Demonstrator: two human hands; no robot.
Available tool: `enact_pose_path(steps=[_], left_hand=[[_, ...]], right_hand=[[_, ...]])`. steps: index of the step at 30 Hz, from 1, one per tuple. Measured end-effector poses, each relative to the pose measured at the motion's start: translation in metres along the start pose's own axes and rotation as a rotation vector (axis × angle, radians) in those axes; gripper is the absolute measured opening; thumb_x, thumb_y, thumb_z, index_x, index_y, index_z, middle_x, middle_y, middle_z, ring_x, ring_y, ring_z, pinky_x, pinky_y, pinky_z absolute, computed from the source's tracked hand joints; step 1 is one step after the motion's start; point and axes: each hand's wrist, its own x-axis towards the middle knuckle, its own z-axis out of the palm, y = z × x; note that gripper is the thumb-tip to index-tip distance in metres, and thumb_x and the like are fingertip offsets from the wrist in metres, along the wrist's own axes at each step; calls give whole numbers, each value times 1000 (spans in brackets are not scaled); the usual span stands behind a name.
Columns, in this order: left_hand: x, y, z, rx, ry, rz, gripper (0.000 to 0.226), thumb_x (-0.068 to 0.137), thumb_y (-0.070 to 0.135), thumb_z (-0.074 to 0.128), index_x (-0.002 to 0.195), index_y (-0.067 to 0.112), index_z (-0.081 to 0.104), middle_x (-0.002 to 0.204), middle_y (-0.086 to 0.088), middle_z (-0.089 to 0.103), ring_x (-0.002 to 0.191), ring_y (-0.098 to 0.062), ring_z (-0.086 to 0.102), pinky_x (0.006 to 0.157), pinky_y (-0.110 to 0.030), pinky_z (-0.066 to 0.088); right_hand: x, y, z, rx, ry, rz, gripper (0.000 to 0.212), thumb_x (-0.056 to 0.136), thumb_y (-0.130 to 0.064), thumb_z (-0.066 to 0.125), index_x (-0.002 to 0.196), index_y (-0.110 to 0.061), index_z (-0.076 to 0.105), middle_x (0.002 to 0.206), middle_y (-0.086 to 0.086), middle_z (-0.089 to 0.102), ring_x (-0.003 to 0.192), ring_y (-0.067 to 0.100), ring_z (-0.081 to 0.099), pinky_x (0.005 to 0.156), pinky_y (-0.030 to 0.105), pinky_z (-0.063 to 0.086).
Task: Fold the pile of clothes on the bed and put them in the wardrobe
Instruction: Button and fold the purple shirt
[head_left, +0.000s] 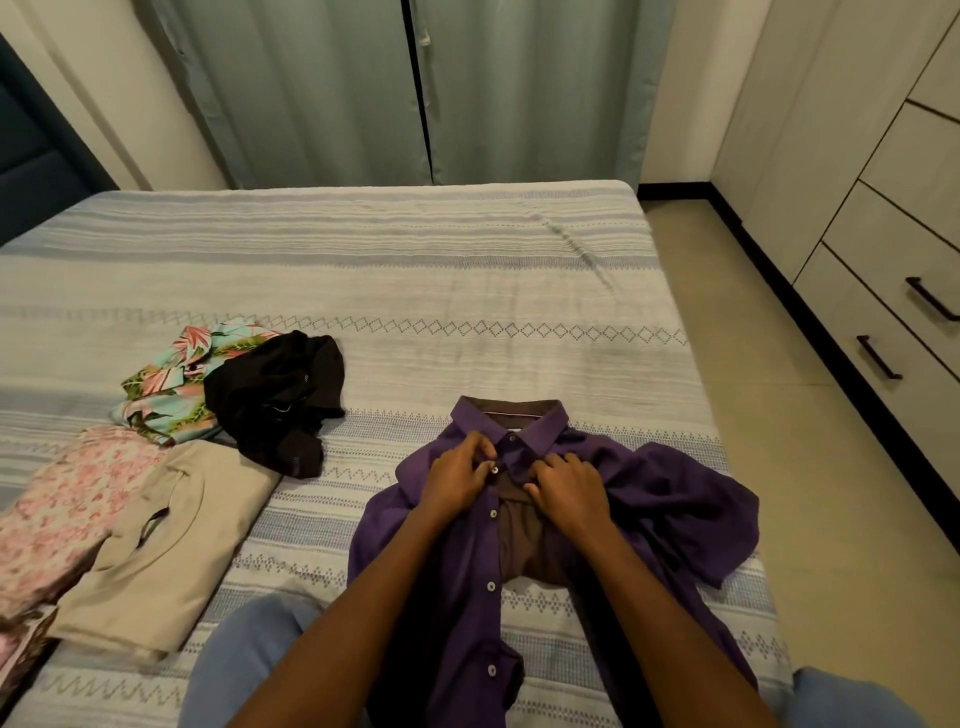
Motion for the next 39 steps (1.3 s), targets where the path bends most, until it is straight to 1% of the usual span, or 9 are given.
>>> enact_pose_path(steps=[5,13,18,24,27,30,32,36,39], left_hand=[[-4,0,-1,204,-73,38,15,90,28,59,104,27,68,106,5,74,106,-23,66,93,-41,48],[-5,7,9,556,12,73,24,96,35,53,110,20,65,122,-7,56,111,-31,50,89,-41,37],[-9,13,5,607,110,142,27,97,39,51,107,22,69,118,-3,55,108,-29,48,85,-39,35],[-13,30,-7,278,105,120,11,89,34,62,93,29,72,105,5,67,99,-21,58,84,-39,47],[-16,39,-10,90,-8,-6,5,87,37,64,85,36,69,100,14,72,96,-7,64,83,-33,51],[-15,42,-10,-70,-51,-80,9,80,41,67,72,43,68,89,16,74,90,-7,67,83,-33,54],[-15,44,-10,-149,-55,-78,8,82,36,68,75,37,72,85,12,74,81,-4,67,79,-28,54],[-21,49,-7,-451,-58,-165,15,93,11,65,81,15,73,70,2,70,53,1,54,56,-20,45],[-26,51,-3,-658,-46,-236,14,93,4,64,85,11,73,66,4,69,56,-4,54,53,-15,44]], right_hand=[[-3,-3,-5,-5,29,15,24,93,-22,54,114,-18,66,117,6,64,108,33,57,83,40,44],[-4,-3,-8,-40,-7,9,32,101,-45,45,119,-24,61,126,0,64,118,29,52,92,40,38],[-4,-9,-14,-64,-4,-13,26,100,-33,45,119,-23,59,122,2,66,116,30,53,92,42,38],[-12,-9,-18,169,250,205,19,86,-39,67,95,-23,71,104,4,66,98,29,58,77,40,46],[-15,-9,-29,483,215,325,23,91,-43,64,102,-24,71,105,2,71,104,27,60,79,36,48],[-16,-8,-30,689,140,393,25,89,-46,66,105,-28,72,106,0,74,106,26,66,85,36,52],[-18,-7,-29,754,127,383,24,88,-43,68,106,-27,73,106,-1,75,105,25,67,88,37,53],[-24,-9,-31,828,118,338,20,90,-38,68,105,-26,73,106,-5,75,101,18,68,87,34,53],[-26,-14,-32,868,135,337,17,91,-37,67,104,-28,73,105,-8,74,98,14,68,85,32,52]])
